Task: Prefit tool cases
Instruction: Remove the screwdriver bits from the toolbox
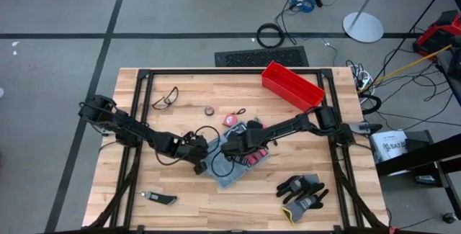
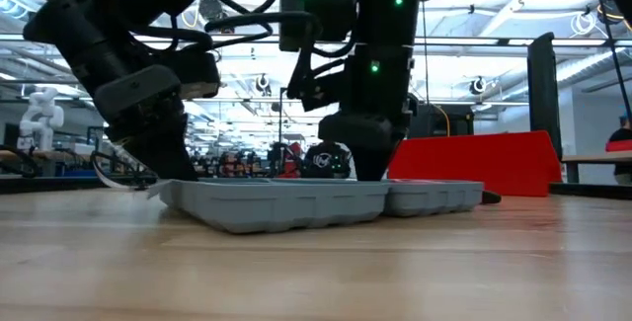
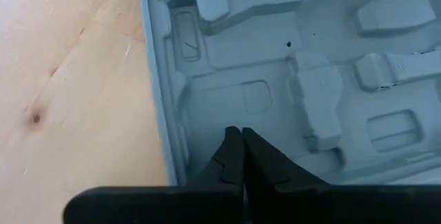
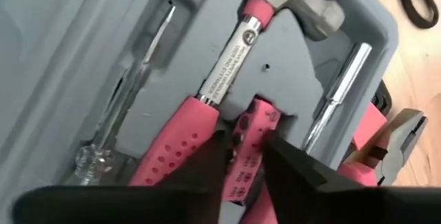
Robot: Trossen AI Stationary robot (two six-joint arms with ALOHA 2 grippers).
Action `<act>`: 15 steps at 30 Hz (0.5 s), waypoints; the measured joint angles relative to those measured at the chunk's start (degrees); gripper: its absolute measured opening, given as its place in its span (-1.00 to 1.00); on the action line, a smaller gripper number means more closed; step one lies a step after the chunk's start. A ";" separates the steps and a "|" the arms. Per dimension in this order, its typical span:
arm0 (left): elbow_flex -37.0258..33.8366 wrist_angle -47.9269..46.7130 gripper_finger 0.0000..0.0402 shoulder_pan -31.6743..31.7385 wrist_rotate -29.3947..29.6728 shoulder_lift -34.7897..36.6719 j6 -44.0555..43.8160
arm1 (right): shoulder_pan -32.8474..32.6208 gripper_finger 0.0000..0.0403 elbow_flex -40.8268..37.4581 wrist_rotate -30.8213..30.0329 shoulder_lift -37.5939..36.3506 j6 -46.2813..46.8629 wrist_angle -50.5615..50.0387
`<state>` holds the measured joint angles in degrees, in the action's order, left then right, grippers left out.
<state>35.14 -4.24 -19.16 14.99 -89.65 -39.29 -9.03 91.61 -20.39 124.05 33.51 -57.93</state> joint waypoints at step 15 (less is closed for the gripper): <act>0.00 0.32 -0.99 -0.17 -1.65 -2.84 -0.80 | 1.38 -1.00 -0.47 -3.78 -4.17 0.60 -6.28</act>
<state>35.14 -3.92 -19.33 13.35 -92.49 -40.10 -7.65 91.14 -24.17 119.87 34.11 -64.21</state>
